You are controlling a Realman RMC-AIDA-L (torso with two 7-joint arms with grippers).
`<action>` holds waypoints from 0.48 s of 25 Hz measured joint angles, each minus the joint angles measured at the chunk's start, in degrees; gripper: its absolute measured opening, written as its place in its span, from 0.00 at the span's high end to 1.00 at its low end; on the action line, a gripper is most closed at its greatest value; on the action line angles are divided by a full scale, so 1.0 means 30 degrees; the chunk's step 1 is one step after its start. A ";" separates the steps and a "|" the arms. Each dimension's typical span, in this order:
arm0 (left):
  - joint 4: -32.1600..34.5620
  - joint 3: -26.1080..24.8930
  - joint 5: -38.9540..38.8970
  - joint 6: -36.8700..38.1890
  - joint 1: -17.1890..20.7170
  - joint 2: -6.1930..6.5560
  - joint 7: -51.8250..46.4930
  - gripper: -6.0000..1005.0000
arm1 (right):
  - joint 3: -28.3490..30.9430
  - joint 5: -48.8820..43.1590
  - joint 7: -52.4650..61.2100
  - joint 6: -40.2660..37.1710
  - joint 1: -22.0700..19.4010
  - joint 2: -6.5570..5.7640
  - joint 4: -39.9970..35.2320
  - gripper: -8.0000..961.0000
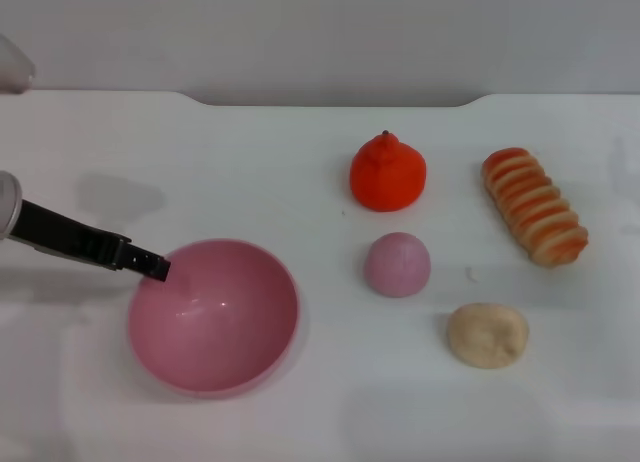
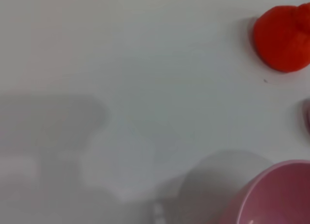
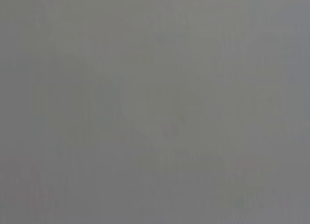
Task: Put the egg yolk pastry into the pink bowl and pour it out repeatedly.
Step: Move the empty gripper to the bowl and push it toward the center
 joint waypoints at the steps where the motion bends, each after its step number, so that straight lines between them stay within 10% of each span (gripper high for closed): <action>1: -0.0372 -0.0001 0.0013 -0.0017 -0.0110 0.0011 0.0047 0.31 | 0.0001 0.0000 0.0000 -0.0001 0.0000 -0.0006 -0.0054 0.46; 12: -0.1557 0.0466 0.0117 -0.0061 -0.0390 0.0007 0.0115 0.31 | 0.0000 -0.0004 0.0000 -0.0003 0.0065 -0.0021 -0.0377 0.47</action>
